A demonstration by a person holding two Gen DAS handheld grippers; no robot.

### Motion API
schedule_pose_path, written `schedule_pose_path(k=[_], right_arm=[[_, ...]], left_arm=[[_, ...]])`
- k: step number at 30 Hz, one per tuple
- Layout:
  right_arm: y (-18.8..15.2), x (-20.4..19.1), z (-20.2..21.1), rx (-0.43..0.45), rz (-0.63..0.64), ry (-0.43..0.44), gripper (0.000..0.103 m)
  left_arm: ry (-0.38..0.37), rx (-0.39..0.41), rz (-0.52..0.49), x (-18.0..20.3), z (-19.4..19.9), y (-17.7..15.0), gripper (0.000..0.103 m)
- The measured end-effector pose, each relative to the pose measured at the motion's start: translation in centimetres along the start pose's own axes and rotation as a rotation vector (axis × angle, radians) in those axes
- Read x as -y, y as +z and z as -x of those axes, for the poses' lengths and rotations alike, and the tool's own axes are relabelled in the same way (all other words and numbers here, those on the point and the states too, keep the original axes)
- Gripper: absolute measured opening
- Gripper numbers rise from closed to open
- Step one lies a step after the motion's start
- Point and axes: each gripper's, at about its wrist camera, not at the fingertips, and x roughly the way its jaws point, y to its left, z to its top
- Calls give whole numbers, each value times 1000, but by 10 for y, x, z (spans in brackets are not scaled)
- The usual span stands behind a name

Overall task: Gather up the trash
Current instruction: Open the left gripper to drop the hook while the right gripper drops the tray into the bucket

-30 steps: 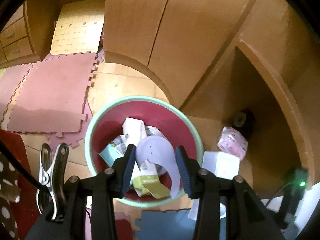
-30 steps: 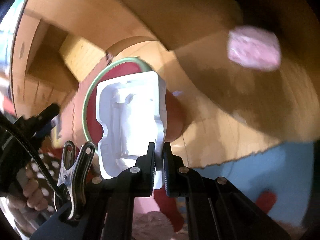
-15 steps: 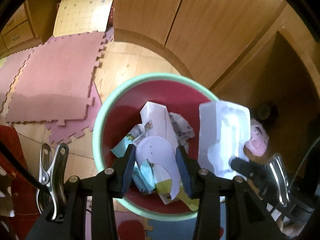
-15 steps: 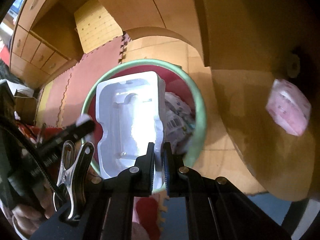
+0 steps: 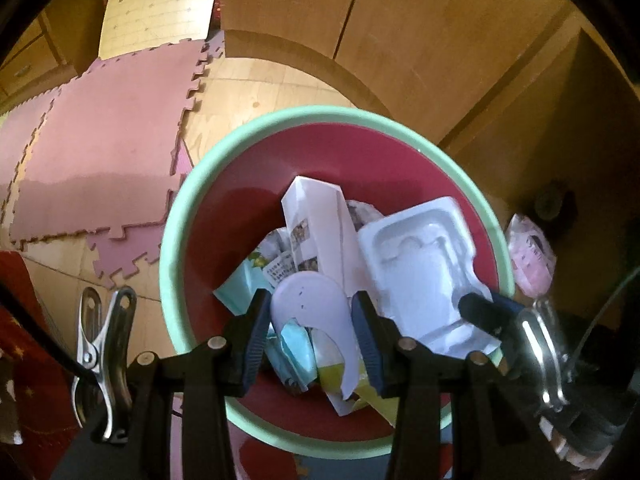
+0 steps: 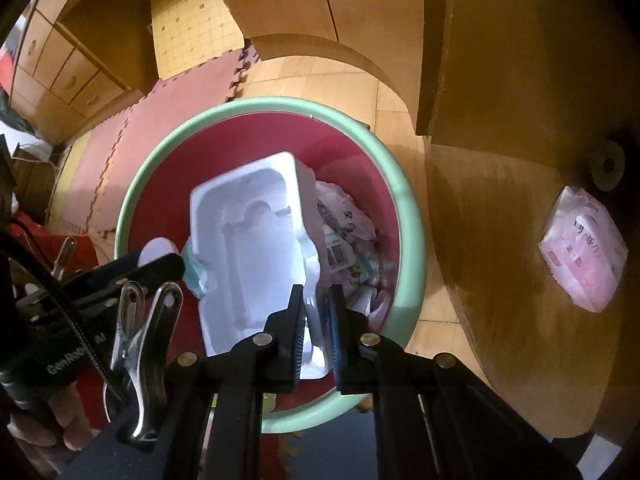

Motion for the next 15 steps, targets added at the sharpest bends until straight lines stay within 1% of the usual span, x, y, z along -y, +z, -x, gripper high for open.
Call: schedule_pose_path(k=[1,3,5,6,7,8,11,15], right_arm=[[0,1,1,3,-1,-2,18],[1,2,2,10,-9,0,19],[2,5,4,17,-27,11,20],[2,5,5,21,-33,11,22],[2,5,5,24,-36,11,25],[2,5,6,27,-37,13,26],[1,3,8,31,-30,20,27],[0,3,11,36,-25,21,27]], left_arm=[[10,-1,-12,2,-1,0,43],[33,-2,-33,6,-2,-1,43],[36,-6,-43,7,-3,-1,44],[35,-9,-46,8,-3,-2,44],[35,-12,-47,8,-3,-2,45],[36,-14,-48,8,-3,-2,50],[36,-18,-42,8,-2,-1,57],[32,-23,-30,5,-1,-1,58]])
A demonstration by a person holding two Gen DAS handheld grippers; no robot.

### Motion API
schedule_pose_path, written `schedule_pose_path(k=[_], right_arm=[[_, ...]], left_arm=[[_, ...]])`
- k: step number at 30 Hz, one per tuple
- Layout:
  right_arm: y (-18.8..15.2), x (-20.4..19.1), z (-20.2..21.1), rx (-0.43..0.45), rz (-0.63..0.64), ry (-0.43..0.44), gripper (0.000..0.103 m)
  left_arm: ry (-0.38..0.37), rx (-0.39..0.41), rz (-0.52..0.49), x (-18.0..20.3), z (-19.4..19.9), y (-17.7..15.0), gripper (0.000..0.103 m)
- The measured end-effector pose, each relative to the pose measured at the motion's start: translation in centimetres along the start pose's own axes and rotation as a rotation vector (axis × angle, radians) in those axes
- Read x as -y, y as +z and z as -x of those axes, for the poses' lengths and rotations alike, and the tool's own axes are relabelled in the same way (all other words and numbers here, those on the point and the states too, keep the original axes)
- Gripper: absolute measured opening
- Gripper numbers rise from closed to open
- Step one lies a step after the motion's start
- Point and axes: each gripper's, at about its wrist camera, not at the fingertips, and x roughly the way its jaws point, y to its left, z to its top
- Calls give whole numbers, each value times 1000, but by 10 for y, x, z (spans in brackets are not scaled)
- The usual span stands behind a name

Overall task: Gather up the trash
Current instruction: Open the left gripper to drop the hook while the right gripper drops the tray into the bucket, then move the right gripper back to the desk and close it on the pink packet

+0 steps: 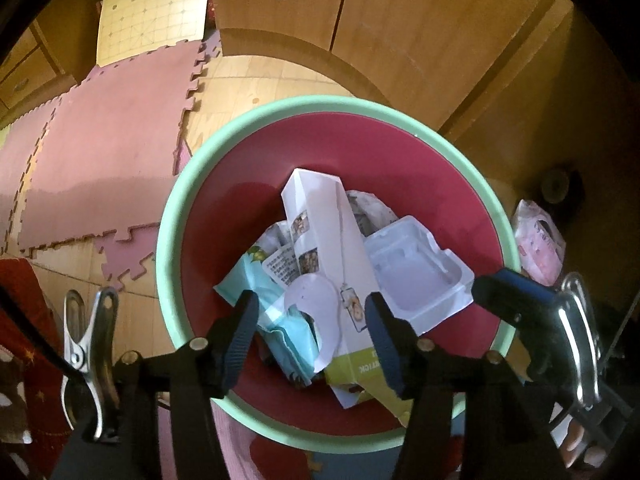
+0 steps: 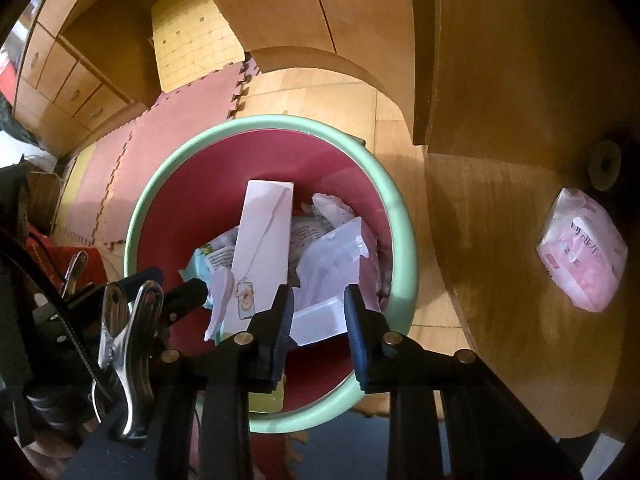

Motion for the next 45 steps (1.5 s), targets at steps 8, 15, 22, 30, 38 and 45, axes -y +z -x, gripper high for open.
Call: schedule_pose_path(k=[8,15,22,30,38,45], right_arm=[[-8,1,15,44,-24,39,27],[-24,11,31,122,-103,86,27],[-43,32,47,196,-214,85,27],[-59,60,59,221,-297,44,27],[-88,113,58,184,-387,-69,28],[-101,180,58,179,-483,-156,35]], left_arm=[[-18,0,14,1,8,0,59],[-19,18,13,7,19,0,59],[-34,22,26,10,25,0,59],[-67,14,27,25,30,0,59],[-98,18,27,52,35,2,59],[-119,9,34,74,39,6,59]])
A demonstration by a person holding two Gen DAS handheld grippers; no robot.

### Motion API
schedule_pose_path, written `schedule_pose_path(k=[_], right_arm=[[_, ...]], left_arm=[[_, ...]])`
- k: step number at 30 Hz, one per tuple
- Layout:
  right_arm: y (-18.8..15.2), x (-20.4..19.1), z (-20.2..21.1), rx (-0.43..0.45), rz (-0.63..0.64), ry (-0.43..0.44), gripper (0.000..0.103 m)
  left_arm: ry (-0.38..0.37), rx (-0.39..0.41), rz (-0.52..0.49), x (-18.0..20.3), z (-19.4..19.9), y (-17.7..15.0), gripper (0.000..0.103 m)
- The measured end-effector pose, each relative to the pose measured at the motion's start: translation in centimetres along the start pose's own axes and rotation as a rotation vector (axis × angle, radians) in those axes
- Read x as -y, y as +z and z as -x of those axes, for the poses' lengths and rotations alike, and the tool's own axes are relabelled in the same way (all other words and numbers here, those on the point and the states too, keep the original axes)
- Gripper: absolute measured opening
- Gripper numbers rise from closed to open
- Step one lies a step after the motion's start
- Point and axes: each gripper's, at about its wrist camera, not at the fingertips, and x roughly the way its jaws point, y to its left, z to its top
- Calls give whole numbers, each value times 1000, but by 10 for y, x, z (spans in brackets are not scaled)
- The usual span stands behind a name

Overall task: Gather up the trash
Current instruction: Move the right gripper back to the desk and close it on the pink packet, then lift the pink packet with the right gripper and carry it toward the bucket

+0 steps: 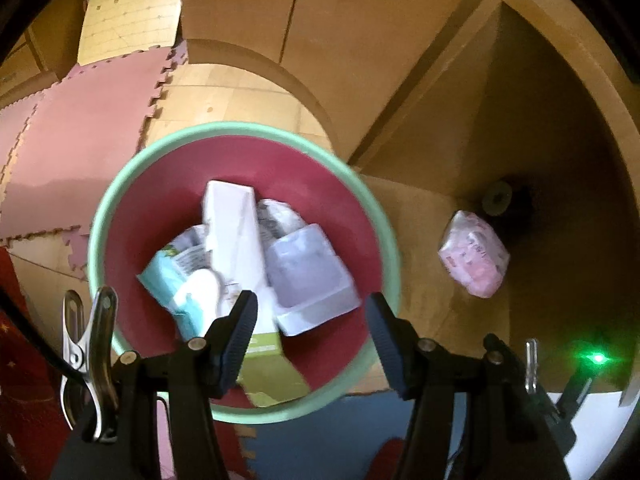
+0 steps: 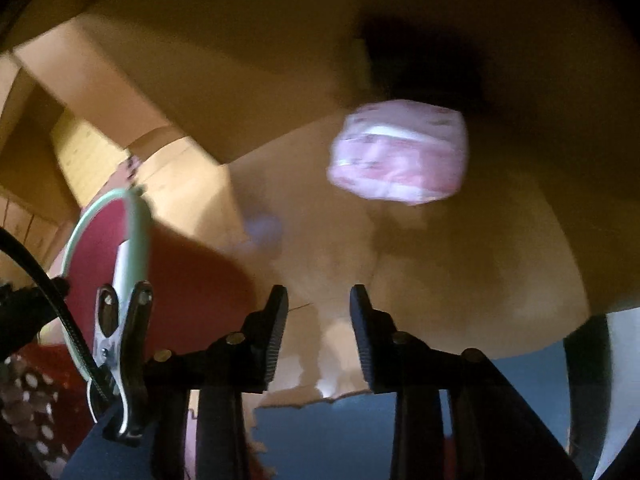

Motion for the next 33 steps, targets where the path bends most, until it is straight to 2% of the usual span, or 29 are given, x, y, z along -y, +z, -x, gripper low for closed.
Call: schedule_pose_path(k=[6,10,14,18,20,24,27,32,33], right_arm=[[21,43,-15,30,-95,12,42],[32,67,-31,64,-180,53,46],[44,77,-48,97,-204,65,47],[57,82,-62,131,-217,73,55],[64,83,-69,144,-217,60,55],[77,88,-84,138,-218,28,56],[83,96,-97,125,-247,42,56],[84,94,-113,63,-242,47,53],[83,92,-114,47,-231,35,38]], left_arm=[[-4,8,-16,32,-3,4,60],[-49,13,4,43,0,3,60],[-40,28,11,47,0,7,61],[-19,-28,47,42,-13,15,61],[-11,-36,69,40,-20,21,61],[12,-28,87,41,-25,27,61],[8,-33,85,46,-28,27,61],[7,-29,54,53,-27,25,61],[6,-29,56,53,-27,25,61]])
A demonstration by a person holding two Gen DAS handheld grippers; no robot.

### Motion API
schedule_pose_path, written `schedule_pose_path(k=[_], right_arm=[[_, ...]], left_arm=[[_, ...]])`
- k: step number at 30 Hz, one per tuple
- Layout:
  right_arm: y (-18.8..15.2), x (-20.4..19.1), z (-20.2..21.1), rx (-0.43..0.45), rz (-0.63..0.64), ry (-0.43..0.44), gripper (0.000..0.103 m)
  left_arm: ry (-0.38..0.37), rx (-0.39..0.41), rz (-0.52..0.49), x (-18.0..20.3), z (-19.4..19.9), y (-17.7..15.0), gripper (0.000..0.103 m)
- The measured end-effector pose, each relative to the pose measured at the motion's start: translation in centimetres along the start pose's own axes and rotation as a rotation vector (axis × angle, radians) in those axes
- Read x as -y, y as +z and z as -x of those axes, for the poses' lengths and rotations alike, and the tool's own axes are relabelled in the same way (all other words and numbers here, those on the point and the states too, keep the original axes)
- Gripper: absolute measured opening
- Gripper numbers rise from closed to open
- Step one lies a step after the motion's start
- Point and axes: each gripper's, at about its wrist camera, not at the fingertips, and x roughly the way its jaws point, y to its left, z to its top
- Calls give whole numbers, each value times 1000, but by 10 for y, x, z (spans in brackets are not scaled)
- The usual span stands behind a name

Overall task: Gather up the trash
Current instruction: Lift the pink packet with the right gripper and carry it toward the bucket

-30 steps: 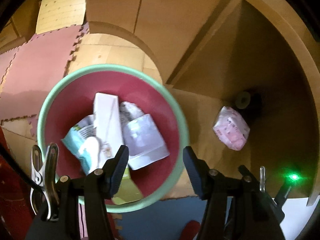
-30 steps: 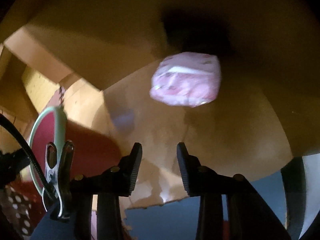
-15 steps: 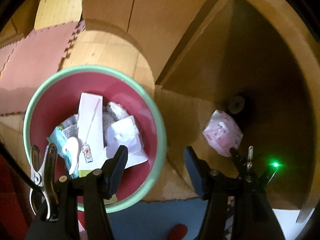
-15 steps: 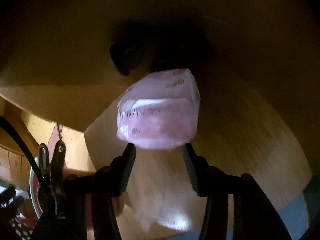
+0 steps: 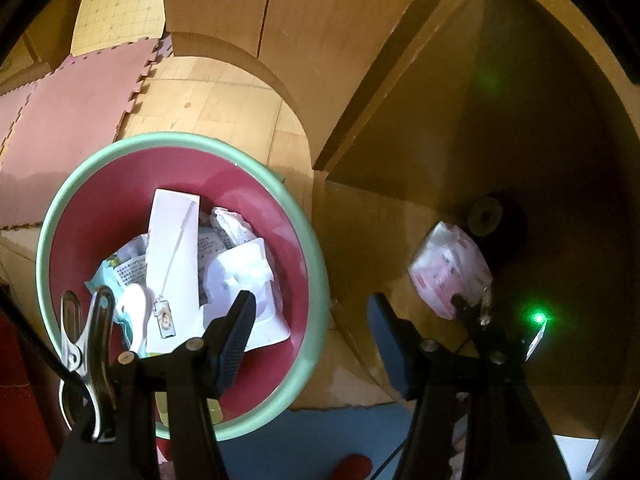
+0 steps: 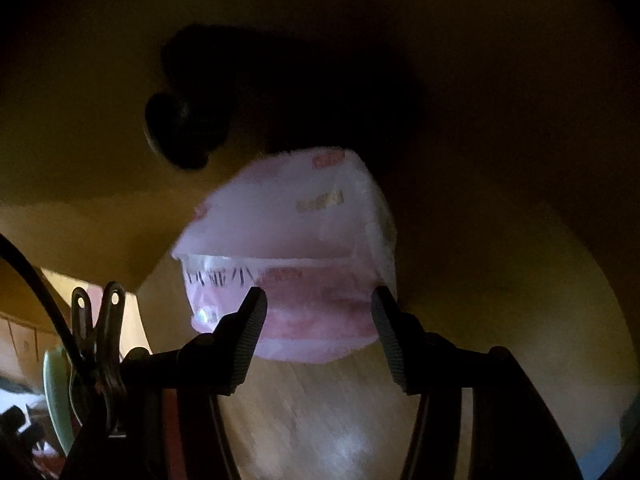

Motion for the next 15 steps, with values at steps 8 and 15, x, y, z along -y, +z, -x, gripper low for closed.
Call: schedule_pose_path(k=[8,15], right_arm=[[-19,-6,-2,-83,2,49,1],[-11,-26,21,36,56,75,16]], left_arm=[[-12,7,12,-6,6,-2,61],[-24,1,25,-9,6,-1,61]])
